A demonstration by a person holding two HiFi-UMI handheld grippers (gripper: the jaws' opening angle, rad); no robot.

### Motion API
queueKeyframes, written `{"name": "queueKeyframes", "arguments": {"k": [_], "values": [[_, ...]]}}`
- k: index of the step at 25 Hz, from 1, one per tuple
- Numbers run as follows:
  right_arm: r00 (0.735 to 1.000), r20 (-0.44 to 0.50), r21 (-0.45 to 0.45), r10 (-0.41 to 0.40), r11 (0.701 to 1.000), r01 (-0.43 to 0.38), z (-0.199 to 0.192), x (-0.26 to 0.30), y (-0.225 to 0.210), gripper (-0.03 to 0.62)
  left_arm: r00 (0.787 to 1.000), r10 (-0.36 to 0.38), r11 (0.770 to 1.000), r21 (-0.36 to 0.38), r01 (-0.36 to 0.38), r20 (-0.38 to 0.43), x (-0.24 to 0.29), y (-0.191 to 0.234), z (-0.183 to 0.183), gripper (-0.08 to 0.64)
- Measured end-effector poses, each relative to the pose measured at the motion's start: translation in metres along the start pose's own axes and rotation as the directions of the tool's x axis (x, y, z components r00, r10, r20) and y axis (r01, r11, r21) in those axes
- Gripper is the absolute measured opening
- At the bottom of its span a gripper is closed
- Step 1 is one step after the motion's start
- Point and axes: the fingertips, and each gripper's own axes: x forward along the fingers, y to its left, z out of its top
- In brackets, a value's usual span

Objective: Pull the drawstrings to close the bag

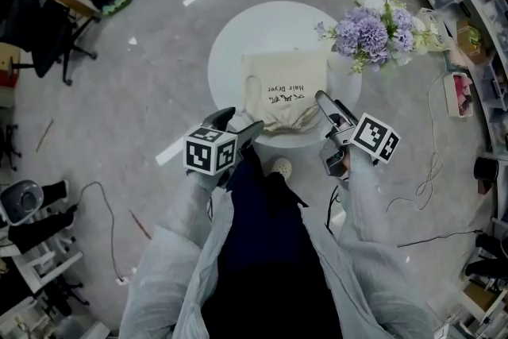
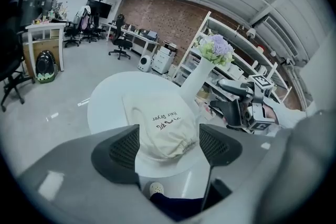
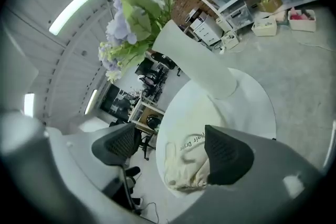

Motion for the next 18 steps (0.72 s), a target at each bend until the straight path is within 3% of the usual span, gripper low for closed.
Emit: {"name": "queueKeyframes", "arguments": {"k": [3, 7, 10, 14, 18], "values": [[1.0, 0.022, 0.045, 0.009, 0.999, -0.01, 0.011, 0.001, 0.005, 0.417, 1.0, -0.001, 1.0, 0.002, 0.001, 0.015, -0.003, -0.003, 0.004, 0.371], [0.999, 0.032, 0.018, 0.044, 0.999, -0.045, 0.02, -0.004, 0.019, 0.415, 0.999, 0.0, 1.0, 0.008, 0.0, 0.054, -0.011, -0.009, 0.016, 0.37], [0.997, 0.023, -0.016, 0.075, 0.997, -0.075, 0.018, -0.016, 0.032, 0.377, 0.995, 0.012, 1.0, 0.011, -0.013, 0.101, -0.024, -0.013, 0.027, 0.326], [0.995, -0.017, -0.176, 0.1, 0.979, -0.101, 0.006, -0.04, 0.056, 0.334, 0.985, 0.008, 1.0, 0.02, -0.011, 0.175, -0.046, -0.024, 0.043, 0.256], [0.988, -0.077, -0.351, 0.132, 0.924, -0.151, -0.017, -0.061, 0.082, 0.288, 0.976, -0.017, 0.998, 0.07, 0.002, 0.215, -0.06, -0.043, 0.05, 0.195]]}}
